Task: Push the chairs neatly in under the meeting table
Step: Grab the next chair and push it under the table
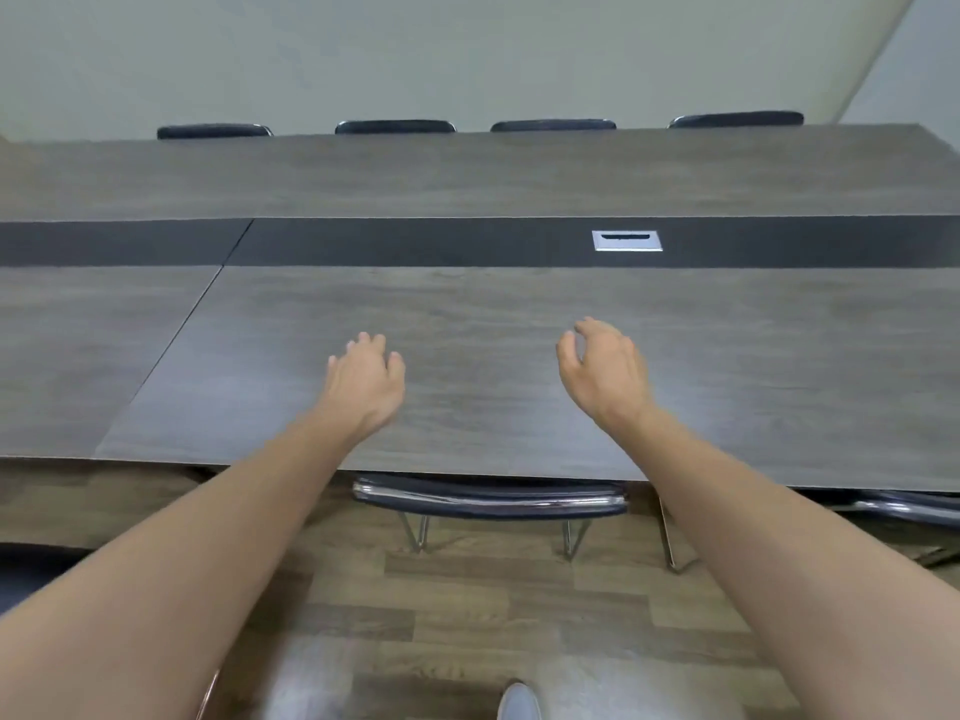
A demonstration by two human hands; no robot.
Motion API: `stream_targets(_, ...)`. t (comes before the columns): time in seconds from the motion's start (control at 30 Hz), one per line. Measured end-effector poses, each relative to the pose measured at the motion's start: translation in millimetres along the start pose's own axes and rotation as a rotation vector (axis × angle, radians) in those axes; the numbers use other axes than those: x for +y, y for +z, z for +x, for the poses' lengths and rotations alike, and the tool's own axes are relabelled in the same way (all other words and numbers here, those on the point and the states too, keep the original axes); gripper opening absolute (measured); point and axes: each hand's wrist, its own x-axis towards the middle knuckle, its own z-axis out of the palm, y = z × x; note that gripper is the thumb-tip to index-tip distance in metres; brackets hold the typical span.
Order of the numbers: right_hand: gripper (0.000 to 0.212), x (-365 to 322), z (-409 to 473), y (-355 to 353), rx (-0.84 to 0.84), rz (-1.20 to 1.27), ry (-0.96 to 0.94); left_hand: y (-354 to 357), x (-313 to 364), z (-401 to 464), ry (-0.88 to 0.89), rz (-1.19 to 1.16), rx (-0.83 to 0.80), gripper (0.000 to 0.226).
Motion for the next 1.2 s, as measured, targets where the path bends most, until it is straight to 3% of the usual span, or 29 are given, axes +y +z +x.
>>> stream_targets(0.2,0.036,-40,-12,-32,0.055,-0.131,-0.098,-50,2,-11,0.110,0.008,0.000,0.052)
stream_targets(0.5,0.042,-90,-34,-41,0.063,-0.263,-0.137,-91,-36,-25,0.138,-0.061,0.021,0.061)
stream_targets(0.83,0.031,-159,-97,11,0.061,-0.329,-0.081,-136,-116,-52,0.217,-0.022,-0.027,0.062)
stream_targets(1.2,0.039,-208,-192,59,0.075,-0.286,-0.077,-142,-189,-101,0.273,-0.031,-0.058,0.065)
